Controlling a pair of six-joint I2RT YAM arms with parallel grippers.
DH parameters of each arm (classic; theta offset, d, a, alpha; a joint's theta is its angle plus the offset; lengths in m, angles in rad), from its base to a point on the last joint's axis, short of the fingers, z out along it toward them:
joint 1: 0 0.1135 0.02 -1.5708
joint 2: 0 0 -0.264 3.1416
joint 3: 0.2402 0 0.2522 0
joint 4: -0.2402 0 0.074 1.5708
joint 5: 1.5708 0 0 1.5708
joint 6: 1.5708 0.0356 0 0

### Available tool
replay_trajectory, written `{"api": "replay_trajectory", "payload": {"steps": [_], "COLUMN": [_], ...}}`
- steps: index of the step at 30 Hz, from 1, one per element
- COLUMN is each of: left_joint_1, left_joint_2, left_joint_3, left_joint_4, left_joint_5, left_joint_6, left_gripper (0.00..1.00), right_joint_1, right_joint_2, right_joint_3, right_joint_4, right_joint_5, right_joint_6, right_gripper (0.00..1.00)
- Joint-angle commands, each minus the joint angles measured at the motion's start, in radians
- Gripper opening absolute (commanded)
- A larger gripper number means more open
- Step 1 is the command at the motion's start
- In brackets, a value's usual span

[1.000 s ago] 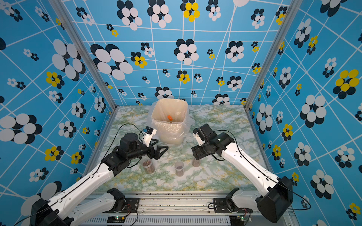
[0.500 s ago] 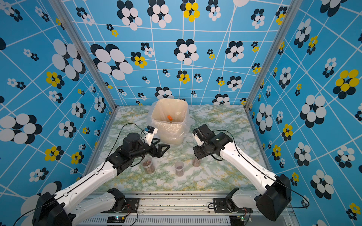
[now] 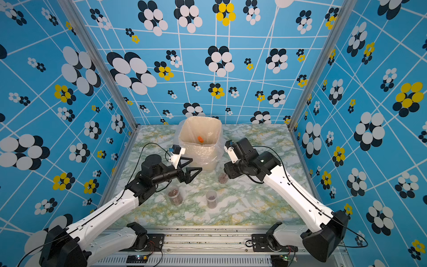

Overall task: Empty the moldy dried flower tea in the jars
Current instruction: Pick up the jar from the center of the board.

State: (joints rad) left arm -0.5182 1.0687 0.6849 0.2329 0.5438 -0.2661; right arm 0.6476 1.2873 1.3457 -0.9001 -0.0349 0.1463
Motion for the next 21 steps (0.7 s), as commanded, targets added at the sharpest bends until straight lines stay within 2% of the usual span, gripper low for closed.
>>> {"api": "replay_trajectory", "payload": {"steps": [1,10,16,21], "left_joint_1": [0.006,0.001,-0.024,-0.052], "left_joint_2": [0.010,-0.028,-0.035,-0.024], "left_joint_3": [0.005,0.049,0.043,0.043], "left_joint_4": [0.049,-0.111,-0.151,-0.148], "left_joint_5": [0.095,0.118,0.118,0.067], "left_joint_6": [0.081,0.329,0.430,0.480], "left_gripper": [0.99,1.00,1.00,0.99], "right_joint_1": [0.005,0.006,0.007,0.006], "right_joint_2": [-0.013,-0.032,-0.019,-0.014], "right_joint_3": [0.037,0.018,0.015,0.009], "right_joint_4": [0.058,0.178,0.215,0.236], "right_joint_5": [-0.086,-0.207,-0.255,-0.324], "right_joint_6": [0.008,0.066,0.096,0.114], "right_gripper": [0.28,0.27,0.27,0.27]}}
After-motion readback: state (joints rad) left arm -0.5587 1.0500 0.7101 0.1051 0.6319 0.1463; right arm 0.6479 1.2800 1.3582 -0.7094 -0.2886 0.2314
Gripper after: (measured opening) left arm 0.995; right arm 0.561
